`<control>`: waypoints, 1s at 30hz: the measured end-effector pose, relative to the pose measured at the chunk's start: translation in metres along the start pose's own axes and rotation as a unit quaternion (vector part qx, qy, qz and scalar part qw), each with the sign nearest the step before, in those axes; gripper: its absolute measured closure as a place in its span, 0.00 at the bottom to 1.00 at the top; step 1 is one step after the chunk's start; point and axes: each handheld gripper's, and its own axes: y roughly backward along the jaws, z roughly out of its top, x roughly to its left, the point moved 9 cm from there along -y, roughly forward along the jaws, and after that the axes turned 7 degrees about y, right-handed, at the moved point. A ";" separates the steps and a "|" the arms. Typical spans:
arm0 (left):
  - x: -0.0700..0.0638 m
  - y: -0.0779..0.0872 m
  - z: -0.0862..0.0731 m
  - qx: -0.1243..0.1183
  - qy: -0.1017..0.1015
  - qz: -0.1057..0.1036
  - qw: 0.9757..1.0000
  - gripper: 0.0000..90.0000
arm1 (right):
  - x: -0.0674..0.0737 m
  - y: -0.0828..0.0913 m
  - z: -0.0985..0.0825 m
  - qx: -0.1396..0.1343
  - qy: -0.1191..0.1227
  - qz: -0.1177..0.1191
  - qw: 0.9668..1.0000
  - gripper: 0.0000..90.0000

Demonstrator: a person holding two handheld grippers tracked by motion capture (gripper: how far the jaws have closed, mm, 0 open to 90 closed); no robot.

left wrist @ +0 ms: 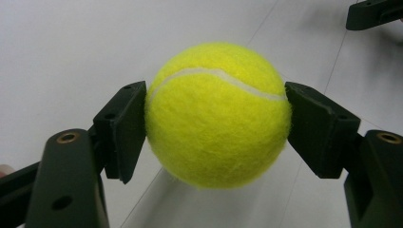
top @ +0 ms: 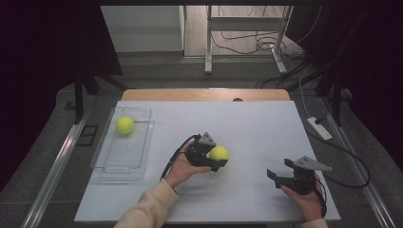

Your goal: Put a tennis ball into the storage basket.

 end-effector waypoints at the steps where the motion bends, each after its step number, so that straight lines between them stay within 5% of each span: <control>1: 0.001 0.002 0.000 -0.002 0.002 0.001 1.000 0.30 | 0.000 0.000 0.000 0.000 0.000 0.000 1.000 0.13; 30: 0.014 0.033 0.001 -0.044 0.020 0.008 0.999 0.30 | 0.002 -0.001 -0.001 0.002 0.004 0.001 1.000 0.14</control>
